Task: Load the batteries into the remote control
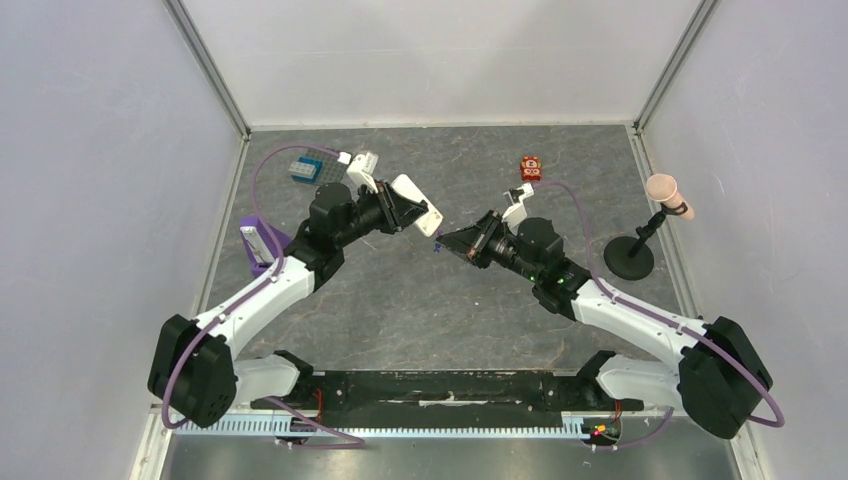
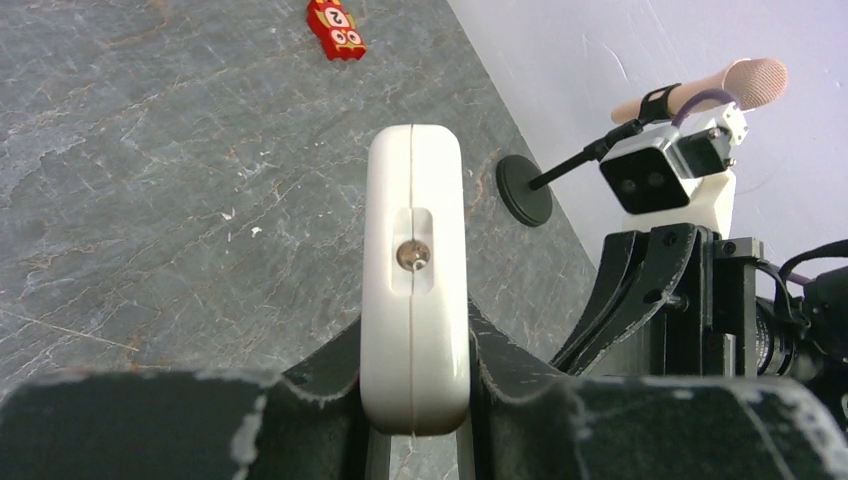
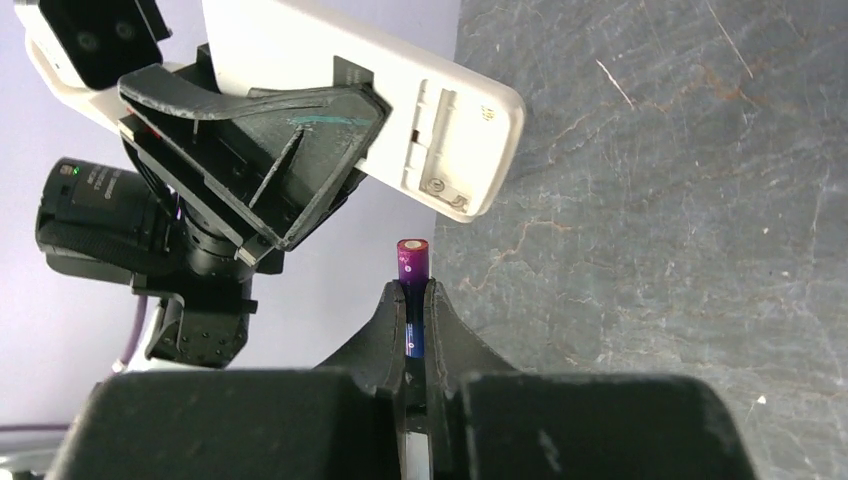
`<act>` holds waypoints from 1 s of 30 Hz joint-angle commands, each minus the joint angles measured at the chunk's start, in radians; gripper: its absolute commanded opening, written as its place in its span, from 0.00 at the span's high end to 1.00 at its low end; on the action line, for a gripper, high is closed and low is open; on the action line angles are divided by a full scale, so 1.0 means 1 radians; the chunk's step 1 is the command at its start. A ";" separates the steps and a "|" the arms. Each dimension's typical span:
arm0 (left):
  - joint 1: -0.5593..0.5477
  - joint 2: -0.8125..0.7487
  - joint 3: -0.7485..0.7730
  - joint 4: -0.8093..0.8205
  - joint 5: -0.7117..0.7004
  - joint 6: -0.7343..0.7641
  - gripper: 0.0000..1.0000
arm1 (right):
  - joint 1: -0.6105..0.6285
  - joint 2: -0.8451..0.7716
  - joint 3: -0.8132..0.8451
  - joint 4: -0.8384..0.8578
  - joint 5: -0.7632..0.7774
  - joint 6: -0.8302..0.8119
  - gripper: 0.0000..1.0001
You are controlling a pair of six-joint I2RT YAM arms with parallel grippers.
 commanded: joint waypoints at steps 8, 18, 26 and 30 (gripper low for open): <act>0.002 0.026 -0.022 0.063 -0.018 -0.075 0.98 | 0.005 0.079 -0.021 0.041 0.032 0.275 1.00; 0.002 0.025 -0.031 0.036 0.007 -0.050 0.98 | 0.005 0.107 -0.010 0.046 0.054 0.322 1.00; 0.002 0.028 -0.033 0.035 0.031 -0.047 0.98 | 0.005 0.127 -0.019 0.074 0.045 0.339 1.00; 0.002 0.029 -0.033 0.022 0.044 -0.043 0.98 | 0.005 0.136 -0.018 0.077 0.057 0.341 1.00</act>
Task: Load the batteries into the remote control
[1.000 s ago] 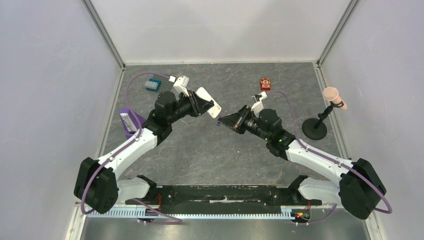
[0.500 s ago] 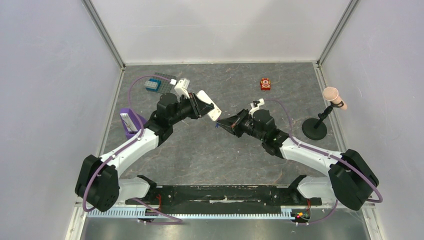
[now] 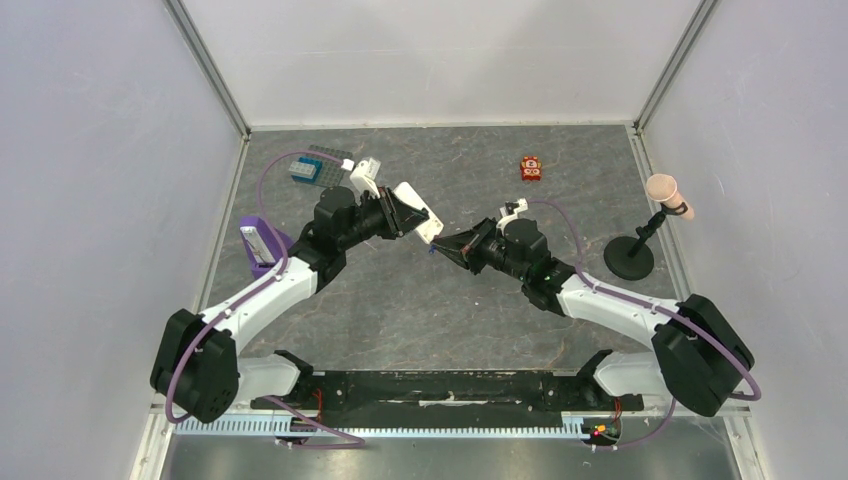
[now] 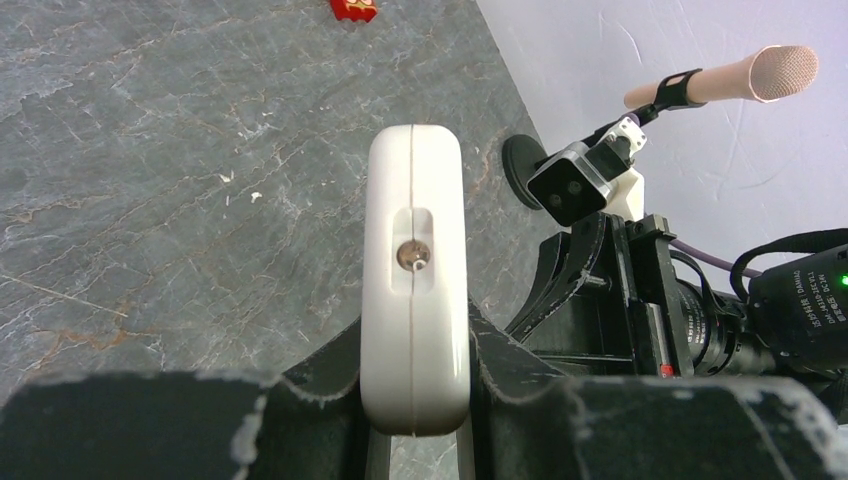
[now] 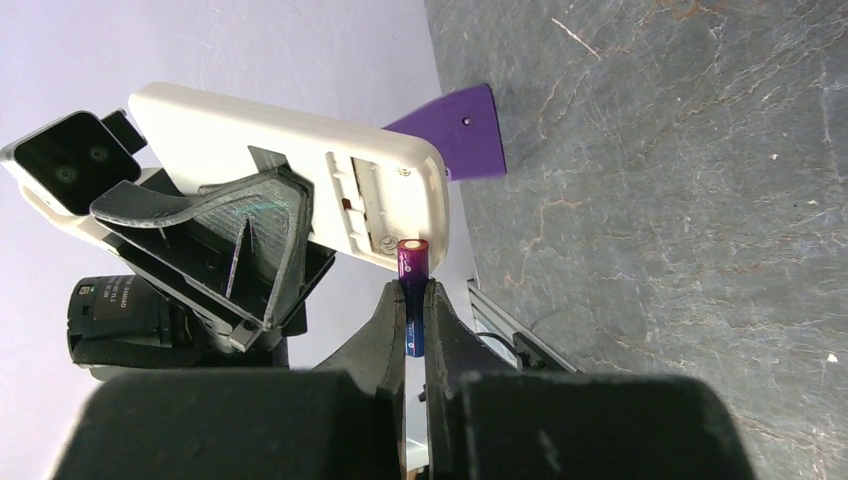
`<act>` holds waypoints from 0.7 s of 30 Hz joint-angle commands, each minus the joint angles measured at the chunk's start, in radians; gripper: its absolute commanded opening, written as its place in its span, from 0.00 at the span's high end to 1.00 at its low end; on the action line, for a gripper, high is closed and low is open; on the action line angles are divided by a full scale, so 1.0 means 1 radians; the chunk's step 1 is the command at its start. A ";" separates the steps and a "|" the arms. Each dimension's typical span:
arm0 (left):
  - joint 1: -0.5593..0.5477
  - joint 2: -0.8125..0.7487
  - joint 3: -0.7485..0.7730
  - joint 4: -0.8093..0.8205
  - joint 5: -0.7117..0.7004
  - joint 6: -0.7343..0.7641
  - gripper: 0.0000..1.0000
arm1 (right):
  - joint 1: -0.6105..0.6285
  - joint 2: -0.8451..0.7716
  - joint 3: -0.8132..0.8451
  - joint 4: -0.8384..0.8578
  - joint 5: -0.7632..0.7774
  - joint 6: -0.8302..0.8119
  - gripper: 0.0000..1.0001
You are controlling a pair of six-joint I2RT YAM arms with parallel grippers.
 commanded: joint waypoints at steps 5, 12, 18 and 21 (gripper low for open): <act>0.001 -0.003 0.001 -0.009 0.058 0.009 0.98 | 0.005 0.028 0.004 0.058 0.025 0.032 1.00; 0.002 -0.017 -0.003 -0.025 0.081 0.007 0.98 | 0.005 0.041 -0.004 0.051 0.019 0.056 1.00; 0.002 -0.022 0.000 -0.036 0.084 0.004 0.98 | 0.004 0.042 -0.004 0.013 0.023 0.081 1.00; 0.002 -0.024 0.000 -0.036 0.078 0.002 0.98 | 0.005 0.045 0.002 -0.010 0.019 0.097 1.00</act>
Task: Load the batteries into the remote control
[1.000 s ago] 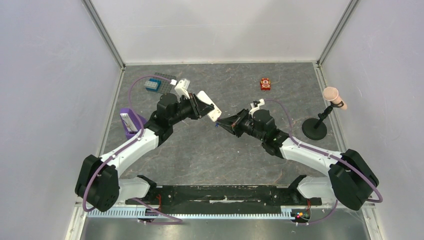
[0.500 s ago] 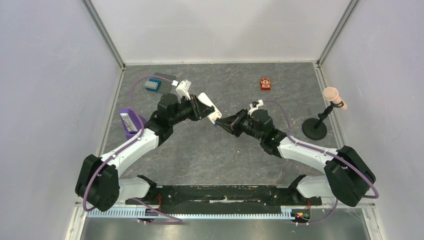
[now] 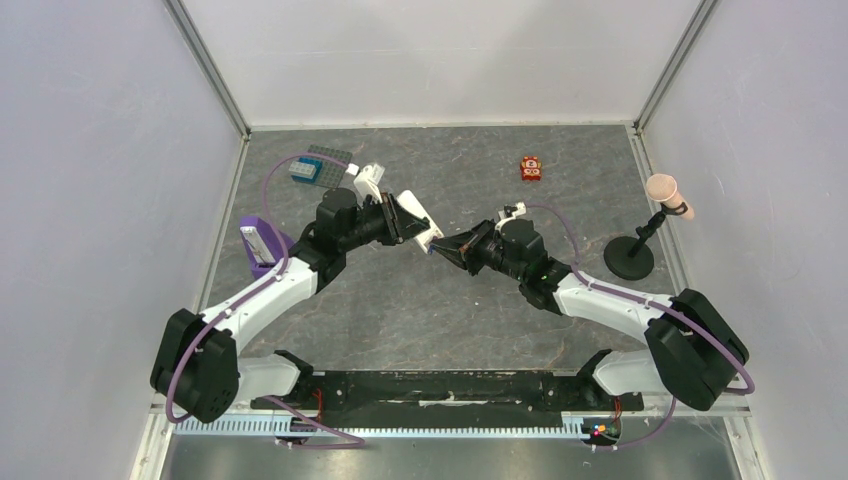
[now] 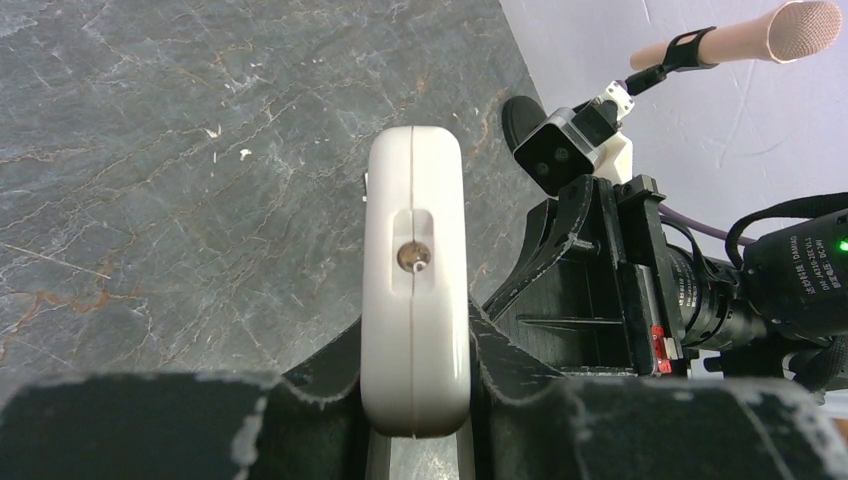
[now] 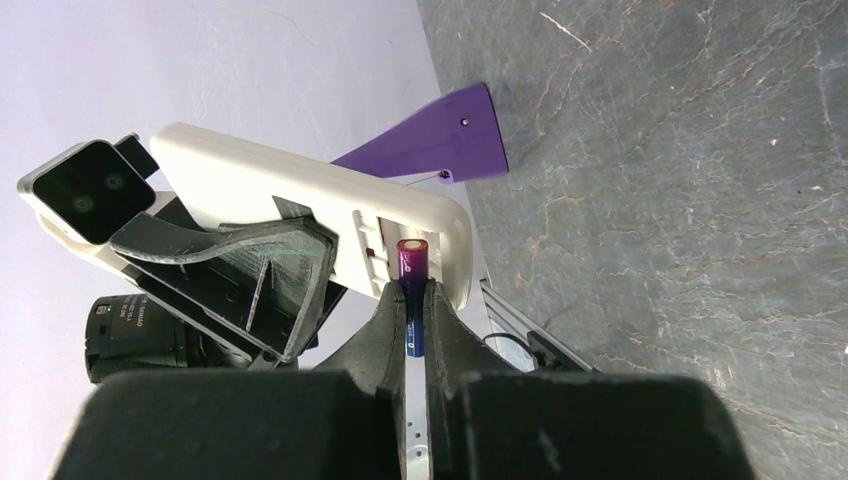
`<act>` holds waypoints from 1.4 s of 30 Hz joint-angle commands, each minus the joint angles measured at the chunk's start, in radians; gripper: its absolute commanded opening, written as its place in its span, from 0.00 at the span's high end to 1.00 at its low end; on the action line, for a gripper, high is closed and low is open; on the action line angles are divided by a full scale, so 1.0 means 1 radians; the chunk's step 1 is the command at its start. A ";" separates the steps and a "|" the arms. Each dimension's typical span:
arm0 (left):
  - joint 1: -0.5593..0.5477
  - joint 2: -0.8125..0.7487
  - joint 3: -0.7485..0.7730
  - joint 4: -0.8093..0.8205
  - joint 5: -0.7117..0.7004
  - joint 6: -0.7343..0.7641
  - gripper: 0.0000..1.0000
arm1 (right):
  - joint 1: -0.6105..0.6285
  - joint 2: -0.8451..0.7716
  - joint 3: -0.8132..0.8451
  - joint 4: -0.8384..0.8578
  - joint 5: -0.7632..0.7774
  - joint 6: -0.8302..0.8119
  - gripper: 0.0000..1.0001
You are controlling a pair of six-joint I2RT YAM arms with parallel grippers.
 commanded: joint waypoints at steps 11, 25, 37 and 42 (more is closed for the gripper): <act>0.001 -0.041 -0.001 0.024 -0.002 0.024 0.98 | 0.004 0.007 0.010 -0.030 -0.036 0.102 0.97; 0.002 -0.047 0.009 0.003 0.041 0.035 0.98 | 0.004 0.037 0.021 -0.018 -0.098 0.192 0.94; 0.001 -0.074 0.013 -0.089 0.108 0.066 0.98 | 0.003 0.069 0.003 0.009 -0.141 0.292 0.89; 0.001 -0.063 0.032 -0.158 0.133 0.062 0.98 | 0.004 0.069 -0.011 -0.003 -0.136 0.316 0.86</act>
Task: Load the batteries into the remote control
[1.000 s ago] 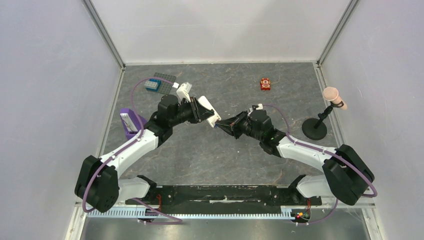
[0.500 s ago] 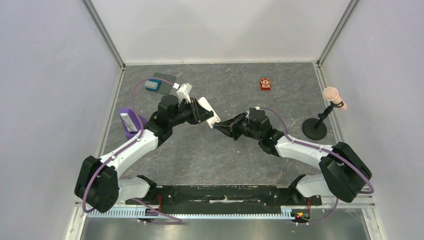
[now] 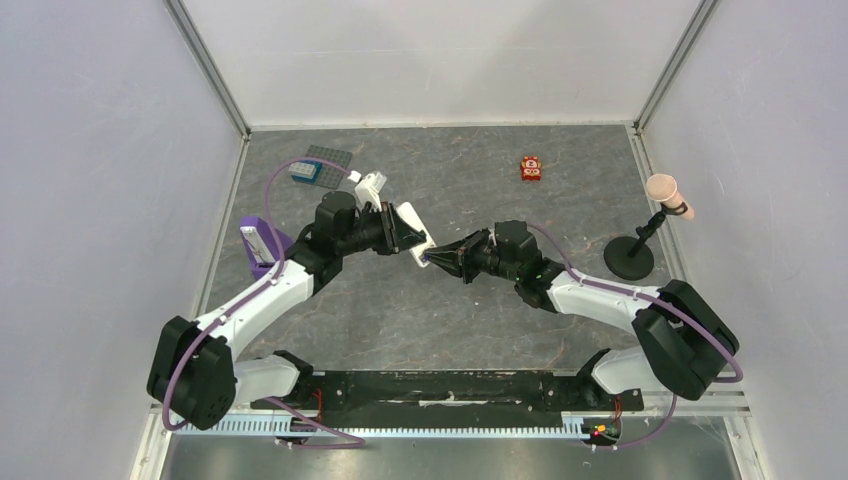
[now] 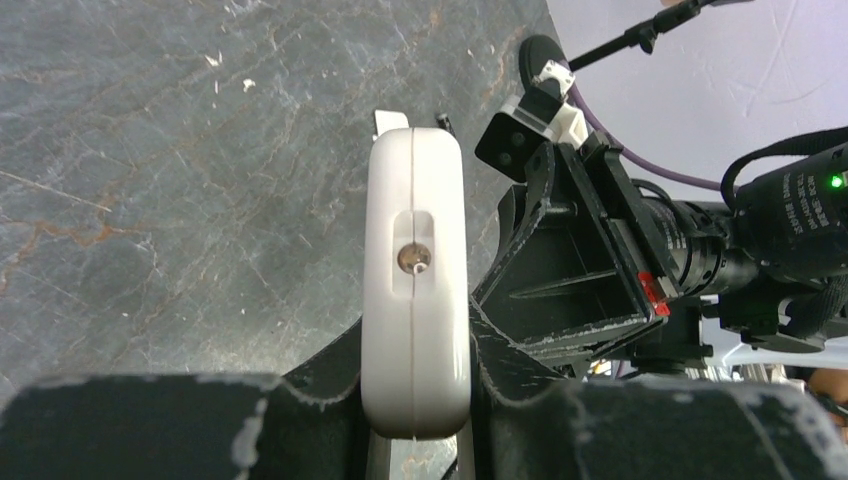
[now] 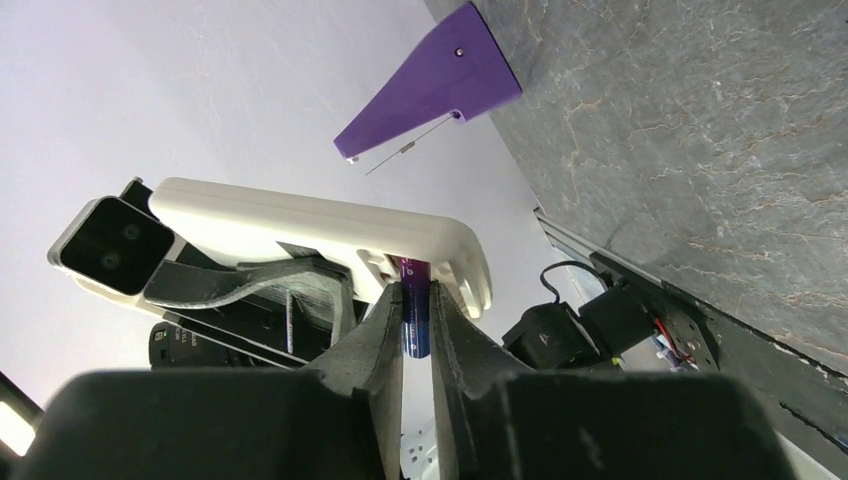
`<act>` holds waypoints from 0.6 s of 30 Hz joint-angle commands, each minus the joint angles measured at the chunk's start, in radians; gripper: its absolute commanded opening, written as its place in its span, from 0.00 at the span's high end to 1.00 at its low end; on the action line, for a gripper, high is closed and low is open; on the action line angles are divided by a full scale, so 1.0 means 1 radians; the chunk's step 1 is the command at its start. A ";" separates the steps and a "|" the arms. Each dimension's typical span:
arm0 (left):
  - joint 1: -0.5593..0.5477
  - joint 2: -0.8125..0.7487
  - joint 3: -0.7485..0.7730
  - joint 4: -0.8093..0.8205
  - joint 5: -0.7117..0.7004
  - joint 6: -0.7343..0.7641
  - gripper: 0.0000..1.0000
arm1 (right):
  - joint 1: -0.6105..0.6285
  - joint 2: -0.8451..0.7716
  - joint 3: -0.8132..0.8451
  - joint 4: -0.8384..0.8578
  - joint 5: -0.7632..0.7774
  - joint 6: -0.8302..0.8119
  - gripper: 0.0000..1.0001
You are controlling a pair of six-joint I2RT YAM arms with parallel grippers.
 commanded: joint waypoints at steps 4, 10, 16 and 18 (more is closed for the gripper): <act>-0.004 -0.017 0.064 -0.074 0.081 0.008 0.98 | 0.003 0.010 -0.015 -0.004 -0.003 0.045 0.86; -0.005 -0.015 0.071 -0.074 0.047 0.023 0.98 | 0.002 0.004 -0.018 0.000 -0.021 0.060 0.86; -0.004 0.006 0.078 -0.073 0.041 0.039 0.98 | 0.003 -0.008 -0.022 0.012 -0.052 0.083 0.86; -0.004 0.013 0.078 -0.074 0.036 0.044 0.98 | 0.004 -0.010 -0.023 0.016 -0.059 0.090 0.86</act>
